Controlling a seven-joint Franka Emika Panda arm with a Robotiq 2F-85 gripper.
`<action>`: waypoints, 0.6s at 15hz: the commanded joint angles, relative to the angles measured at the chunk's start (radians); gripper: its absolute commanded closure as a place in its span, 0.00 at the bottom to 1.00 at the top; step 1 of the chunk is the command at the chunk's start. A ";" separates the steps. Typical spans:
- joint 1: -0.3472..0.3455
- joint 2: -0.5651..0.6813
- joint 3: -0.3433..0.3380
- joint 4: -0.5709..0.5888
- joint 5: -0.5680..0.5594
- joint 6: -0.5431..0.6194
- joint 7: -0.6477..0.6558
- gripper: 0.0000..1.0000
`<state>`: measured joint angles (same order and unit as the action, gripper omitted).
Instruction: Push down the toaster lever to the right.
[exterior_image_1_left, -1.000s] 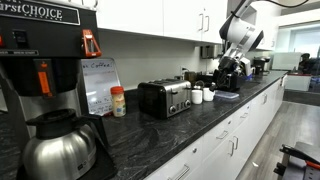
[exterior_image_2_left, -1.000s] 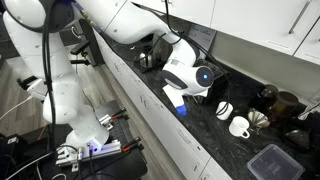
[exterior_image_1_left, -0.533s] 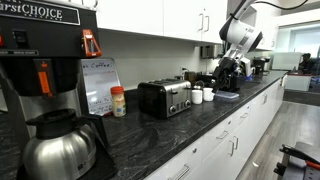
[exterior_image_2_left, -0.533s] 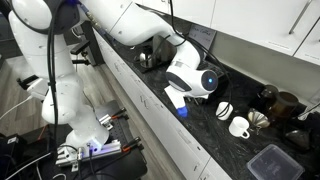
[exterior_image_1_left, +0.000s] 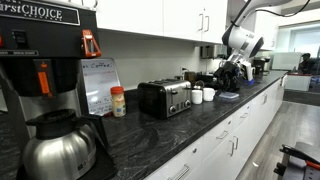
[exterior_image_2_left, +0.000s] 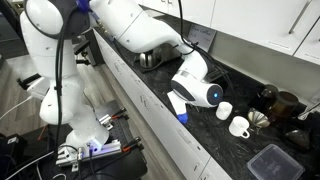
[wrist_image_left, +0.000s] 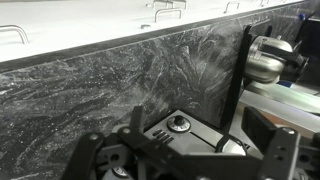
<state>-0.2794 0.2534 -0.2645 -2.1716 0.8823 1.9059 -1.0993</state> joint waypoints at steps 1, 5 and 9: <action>-0.025 0.096 0.037 0.090 0.043 -0.045 -0.015 0.00; -0.014 0.099 0.055 0.085 0.025 -0.020 0.003 0.00; -0.014 0.133 0.069 0.118 0.024 -0.027 0.003 0.00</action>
<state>-0.2791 0.3864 -0.2090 -2.0558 0.9122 1.8775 -1.0993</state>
